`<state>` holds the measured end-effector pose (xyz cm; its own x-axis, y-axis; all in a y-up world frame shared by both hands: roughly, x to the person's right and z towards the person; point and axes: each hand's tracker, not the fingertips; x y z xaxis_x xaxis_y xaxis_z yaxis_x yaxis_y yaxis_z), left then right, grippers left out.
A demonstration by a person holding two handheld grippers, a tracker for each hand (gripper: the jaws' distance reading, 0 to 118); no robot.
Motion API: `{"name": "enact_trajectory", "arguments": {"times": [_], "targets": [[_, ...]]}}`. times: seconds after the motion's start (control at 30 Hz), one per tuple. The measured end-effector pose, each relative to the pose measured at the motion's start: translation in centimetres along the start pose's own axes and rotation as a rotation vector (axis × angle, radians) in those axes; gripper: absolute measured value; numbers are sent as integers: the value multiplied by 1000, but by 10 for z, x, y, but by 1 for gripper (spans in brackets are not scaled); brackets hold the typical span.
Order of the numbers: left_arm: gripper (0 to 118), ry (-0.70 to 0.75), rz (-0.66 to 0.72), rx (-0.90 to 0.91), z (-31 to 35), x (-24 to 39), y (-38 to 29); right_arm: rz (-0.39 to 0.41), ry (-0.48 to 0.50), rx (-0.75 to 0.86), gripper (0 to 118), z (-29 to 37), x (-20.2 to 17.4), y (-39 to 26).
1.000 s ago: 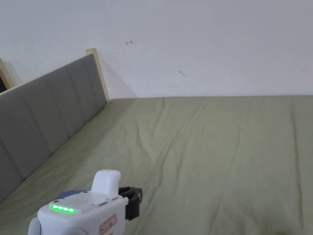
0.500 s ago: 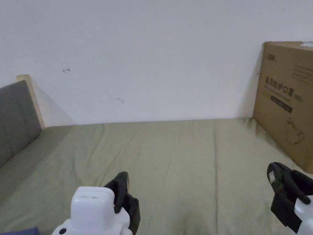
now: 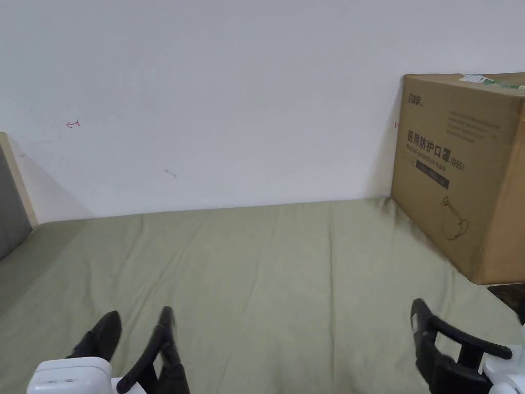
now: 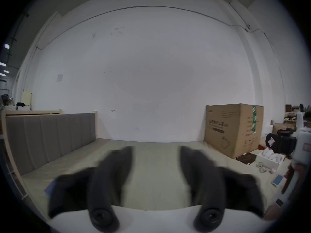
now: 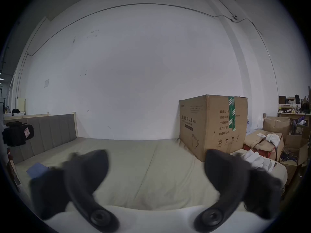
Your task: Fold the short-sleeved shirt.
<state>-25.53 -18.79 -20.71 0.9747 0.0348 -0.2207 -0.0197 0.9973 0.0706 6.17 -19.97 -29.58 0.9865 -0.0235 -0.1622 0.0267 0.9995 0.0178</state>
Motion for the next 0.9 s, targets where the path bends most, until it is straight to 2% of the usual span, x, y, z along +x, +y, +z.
{"name": "enact_trajectory", "arguments": {"times": [0.03, 0.07, 0.17, 0.3, 0.53, 0.73, 0.9], "targets": [[99, -26, 5, -23, -2, -2, 0, -7, 10, 24, 118, 2, 1, 0], [118, -37, 4, -51, -6, -2, 0, -6, 13, 45, 118, 4, 0, 0], [118, 33, -49, -51, -2, 4, -14, 14, 9, 30, 118, 4, -5, 3], [118, 23, -66, -52, -1, 6, -14, -3, 26, 21, 118, 5, -7, 2], [118, 37, -87, -44, 1, 6, -13, 31, 53, -5, 118, 4, -16, -2], [118, 24, 20, -72, -2, -3, -7, 51, 69, -17, 118, 2, -20, -3], [118, 94, 85, -137, -14, -13, -5, 57, 80, -30, 118, 1, -23, -2]]}}
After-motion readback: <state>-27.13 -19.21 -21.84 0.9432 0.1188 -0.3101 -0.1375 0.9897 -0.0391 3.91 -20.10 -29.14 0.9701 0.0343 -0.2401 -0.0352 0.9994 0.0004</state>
